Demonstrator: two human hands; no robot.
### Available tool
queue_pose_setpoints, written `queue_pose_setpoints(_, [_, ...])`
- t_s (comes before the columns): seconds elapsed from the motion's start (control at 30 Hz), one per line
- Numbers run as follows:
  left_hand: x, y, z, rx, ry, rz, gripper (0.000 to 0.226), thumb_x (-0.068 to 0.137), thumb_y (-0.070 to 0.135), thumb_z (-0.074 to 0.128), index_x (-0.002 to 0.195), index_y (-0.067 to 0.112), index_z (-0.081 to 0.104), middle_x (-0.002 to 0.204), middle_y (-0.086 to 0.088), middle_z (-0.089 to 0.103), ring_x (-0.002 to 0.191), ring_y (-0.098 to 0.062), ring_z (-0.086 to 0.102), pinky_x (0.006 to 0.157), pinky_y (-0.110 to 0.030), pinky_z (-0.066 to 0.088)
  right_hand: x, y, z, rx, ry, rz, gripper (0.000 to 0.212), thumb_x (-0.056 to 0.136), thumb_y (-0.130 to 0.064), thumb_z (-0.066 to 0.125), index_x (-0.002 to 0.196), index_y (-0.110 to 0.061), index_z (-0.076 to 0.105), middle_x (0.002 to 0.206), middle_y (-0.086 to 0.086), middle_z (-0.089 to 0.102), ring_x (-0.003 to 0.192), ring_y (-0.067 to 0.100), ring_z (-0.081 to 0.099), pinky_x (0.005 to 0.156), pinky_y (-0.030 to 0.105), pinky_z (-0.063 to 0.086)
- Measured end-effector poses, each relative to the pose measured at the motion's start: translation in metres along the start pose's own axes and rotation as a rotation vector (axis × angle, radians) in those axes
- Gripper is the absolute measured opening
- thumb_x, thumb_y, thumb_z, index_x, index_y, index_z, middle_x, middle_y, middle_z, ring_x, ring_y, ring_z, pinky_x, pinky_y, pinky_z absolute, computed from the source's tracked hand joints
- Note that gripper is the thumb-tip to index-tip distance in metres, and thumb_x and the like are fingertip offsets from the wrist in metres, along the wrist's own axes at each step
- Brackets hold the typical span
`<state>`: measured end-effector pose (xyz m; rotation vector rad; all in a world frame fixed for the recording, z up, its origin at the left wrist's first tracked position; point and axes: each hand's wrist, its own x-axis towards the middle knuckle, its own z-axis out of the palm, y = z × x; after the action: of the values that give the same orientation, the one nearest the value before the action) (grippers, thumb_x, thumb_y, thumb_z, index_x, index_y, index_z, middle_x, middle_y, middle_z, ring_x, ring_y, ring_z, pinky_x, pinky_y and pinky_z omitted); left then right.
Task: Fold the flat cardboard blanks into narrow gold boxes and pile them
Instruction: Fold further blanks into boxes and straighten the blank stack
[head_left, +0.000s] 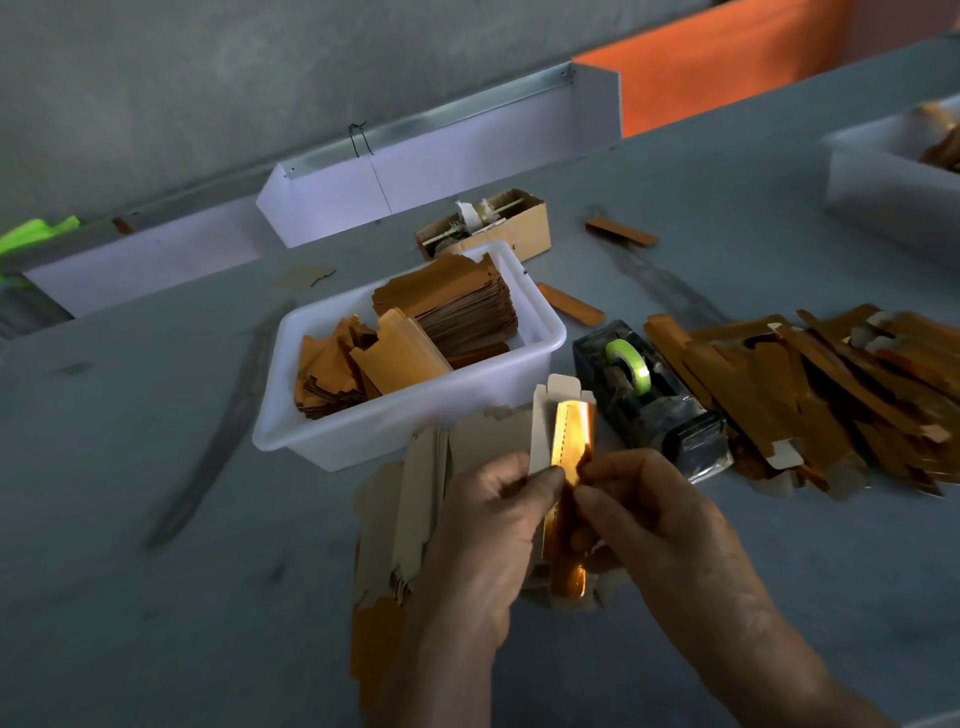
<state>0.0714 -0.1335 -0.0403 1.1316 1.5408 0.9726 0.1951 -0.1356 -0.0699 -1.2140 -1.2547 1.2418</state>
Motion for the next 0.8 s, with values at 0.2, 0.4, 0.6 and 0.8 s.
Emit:
queue_pose_setpoints(0.2, [-0.006, 0.006, 0.002, 0.02, -0.172, -0.03, 0.015, 0.09, 0.025, 0.062, 0.101, 0.025, 0.072, 0.094, 0.003, 0.075, 0.095, -0.016, 0.07, 0.093, -0.046, 0.051, 0.008, -0.003, -0.013, 0.194, 0.005, 0.189, 0.042, 0.061, -0.047, 0.066, 0.095, -0.024, 0.067, 0.091, 0.004, 0.071, 0.089, 0.02, 0.068, 0.081, 0.038, 0.054])
queue_pose_setpoints(0.4, [-0.007, 0.007, 0.006, 0.145, -0.112, 0.043, 0.006, 0.089, 0.027, 0.064, 0.093, 0.024, 0.068, 0.087, 0.006, 0.074, 0.081, -0.005, 0.068, 0.075, -0.02, 0.053, 0.014, -0.005, -0.017, 0.351, -0.036, 0.275, 0.032, 0.064, -0.028, 0.067, 0.091, -0.014, 0.073, 0.085, 0.016, 0.071, 0.084, 0.03, 0.065, 0.084, 0.044, 0.053])
queue_pose_setpoints(0.6, [-0.008, 0.007, 0.014, 0.251, 0.107, 0.142, 0.009, 0.085, 0.026, 0.069, 0.079, 0.031, 0.065, 0.071, 0.016, 0.068, 0.072, 0.012, 0.06, 0.056, -0.004, 0.045, 0.015, -0.005, -0.019, 0.391, -0.012, 0.286, 0.025, 0.07, -0.024, 0.065, 0.092, -0.015, 0.072, 0.083, 0.011, 0.071, 0.081, 0.026, 0.067, 0.073, 0.036, 0.053])
queue_pose_setpoints(0.8, [-0.016, 0.004, 0.03, 0.631, 0.302, 0.353, 0.024, 0.086, 0.028, 0.066, 0.109, 0.036, 0.065, 0.092, 0.015, 0.059, 0.082, -0.001, 0.059, 0.068, -0.015, 0.052, 0.015, -0.006, -0.017, 0.42, 0.014, 0.304, 0.013, 0.079, -0.017, 0.064, 0.09, -0.012, 0.071, 0.088, 0.015, 0.072, 0.084, 0.028, 0.069, 0.076, 0.038, 0.055])
